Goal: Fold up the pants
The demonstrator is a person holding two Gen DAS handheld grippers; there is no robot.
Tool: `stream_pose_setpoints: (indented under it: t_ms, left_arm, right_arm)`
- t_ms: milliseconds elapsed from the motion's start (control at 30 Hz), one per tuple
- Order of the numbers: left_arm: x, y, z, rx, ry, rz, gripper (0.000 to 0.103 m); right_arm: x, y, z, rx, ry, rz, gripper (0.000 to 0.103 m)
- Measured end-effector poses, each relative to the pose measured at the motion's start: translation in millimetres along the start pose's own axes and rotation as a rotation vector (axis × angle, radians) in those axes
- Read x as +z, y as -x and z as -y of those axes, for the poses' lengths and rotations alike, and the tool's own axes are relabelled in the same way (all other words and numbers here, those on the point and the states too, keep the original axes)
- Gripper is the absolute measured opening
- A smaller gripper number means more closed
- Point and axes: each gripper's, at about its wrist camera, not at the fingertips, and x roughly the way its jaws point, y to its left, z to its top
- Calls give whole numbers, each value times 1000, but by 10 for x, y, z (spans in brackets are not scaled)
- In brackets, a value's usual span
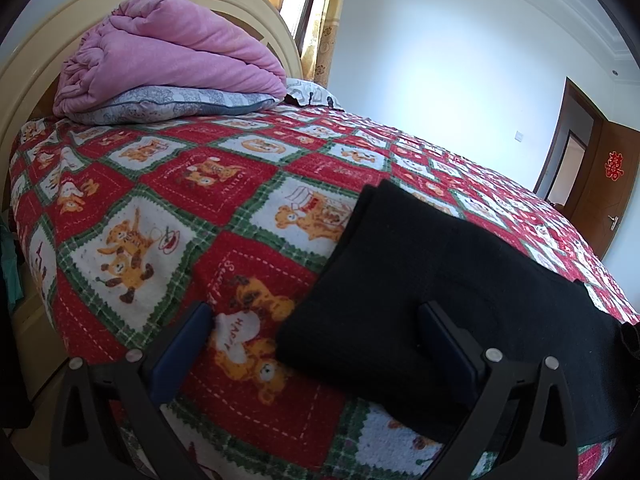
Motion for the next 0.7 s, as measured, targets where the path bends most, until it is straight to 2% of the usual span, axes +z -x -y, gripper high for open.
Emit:
stream_pose_setpoints:
  t_ms: [233, 267, 333, 400, 433, 567, 633, 700]
  left_arm:
    - [-1, -1, 2, 0, 0, 0, 103]
    - [-2, -3, 3, 0, 0, 0, 103]
    - [-1, -1, 2, 0, 0, 0, 103]
    - [-2, -1, 2, -1, 0, 0, 103]
    - [-3, -1, 2, -1, 0, 0, 103]
    - [-5, 0, 5, 0, 0, 0, 103]
    - [-6, 0, 6, -1, 1, 1, 103]
    - [-11, -1, 4, -3, 3, 1, 103]
  right_arm:
    - [-30, -64, -195, -99, 100, 3, 10]
    - [-25, -53, -216, -104, 111, 7, 13]
    - [-19, -21, -216, -85, 110, 21, 24]
    - [-10, 0, -239, -60, 117, 35, 43]
    - [-9, -3, -272, -51, 130, 37, 47]
    - [-42, -10, -446, -37, 206, 38, 48]
    - [-16, 30, -426, -14, 181, 46, 48]
    - [41, 69, -306, 52, 98, 56, 48]
